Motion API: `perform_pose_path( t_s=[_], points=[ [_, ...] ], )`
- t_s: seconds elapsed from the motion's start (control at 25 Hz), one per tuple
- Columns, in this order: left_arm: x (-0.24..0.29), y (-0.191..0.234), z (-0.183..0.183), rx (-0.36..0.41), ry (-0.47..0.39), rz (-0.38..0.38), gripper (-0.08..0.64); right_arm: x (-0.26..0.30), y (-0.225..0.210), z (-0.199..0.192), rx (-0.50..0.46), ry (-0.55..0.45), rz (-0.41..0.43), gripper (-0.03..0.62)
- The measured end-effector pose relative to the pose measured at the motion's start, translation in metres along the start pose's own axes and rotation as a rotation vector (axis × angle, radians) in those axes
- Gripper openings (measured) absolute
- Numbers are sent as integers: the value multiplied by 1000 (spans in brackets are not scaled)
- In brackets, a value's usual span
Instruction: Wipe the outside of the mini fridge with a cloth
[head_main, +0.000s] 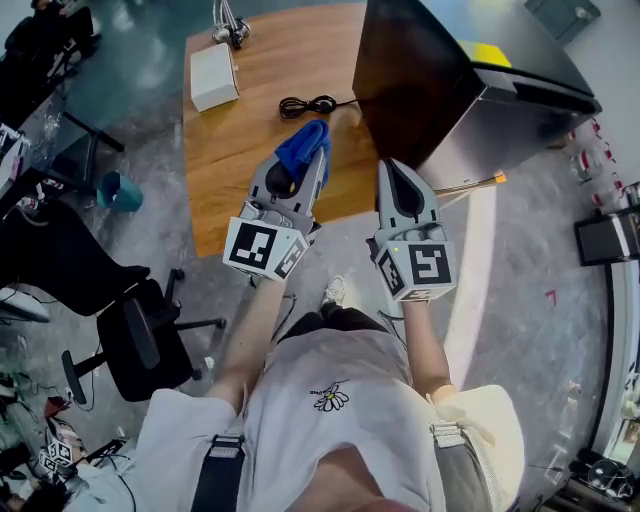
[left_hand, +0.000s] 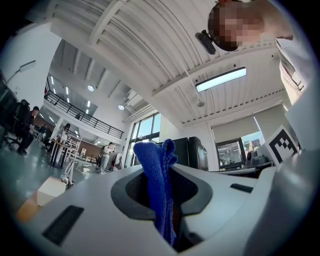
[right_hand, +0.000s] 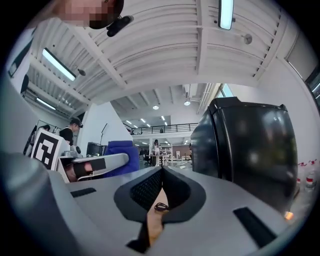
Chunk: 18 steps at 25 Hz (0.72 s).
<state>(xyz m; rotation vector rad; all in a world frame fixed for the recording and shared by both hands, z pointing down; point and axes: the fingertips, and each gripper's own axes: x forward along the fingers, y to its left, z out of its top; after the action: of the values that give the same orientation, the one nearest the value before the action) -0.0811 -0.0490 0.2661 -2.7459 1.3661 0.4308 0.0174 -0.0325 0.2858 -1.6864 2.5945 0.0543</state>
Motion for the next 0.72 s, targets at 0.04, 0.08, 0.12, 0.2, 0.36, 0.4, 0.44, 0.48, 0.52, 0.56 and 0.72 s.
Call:
perform_pose_path(
  t_s=[0.04, 0.08, 0.12, 0.2, 0.36, 0.4, 0.44, 0.48, 0.52, 0.56, 0.72],
  points=[
    [13, 5, 0, -6, -8, -2, 66, 11, -7, 0, -4, 0, -2, 12],
    [24, 10, 0, -8, -13, -5, 66, 21, -14, 0, -4, -1, -6, 12],
    [34, 16, 1, -12, -19, -8, 66, 31, -19, 1, 0, -5, -11, 12],
    [51, 25, 3, -11, -22, -20, 65, 45, -26, 2, 13, -14, -19, 12],
    [79, 44, -8, 15, 19, -48, 66, 67, -42, -3, 44, 0, -36, 12],
    [88, 49, -9, 14, 20, -56, 66, 73, -45, -5, 54, 4, -37, 12],
    [97, 53, -10, 13, 23, -66, 65, 78, -46, -7, 62, 9, -36, 12],
    [106, 57, -11, 15, 27, -76, 66, 83, -46, -10, 67, 15, -33, 12],
    [113, 61, -12, 19, 32, -85, 66, 86, -45, -12, 69, 22, -28, 12],
    [121, 64, -12, 26, 34, -92, 66, 90, -44, -15, 69, 28, -23, 12],
    [158, 75, -6, 71, 23, -115, 65, 110, -45, -17, 68, 26, -11, 12]
  ],
)
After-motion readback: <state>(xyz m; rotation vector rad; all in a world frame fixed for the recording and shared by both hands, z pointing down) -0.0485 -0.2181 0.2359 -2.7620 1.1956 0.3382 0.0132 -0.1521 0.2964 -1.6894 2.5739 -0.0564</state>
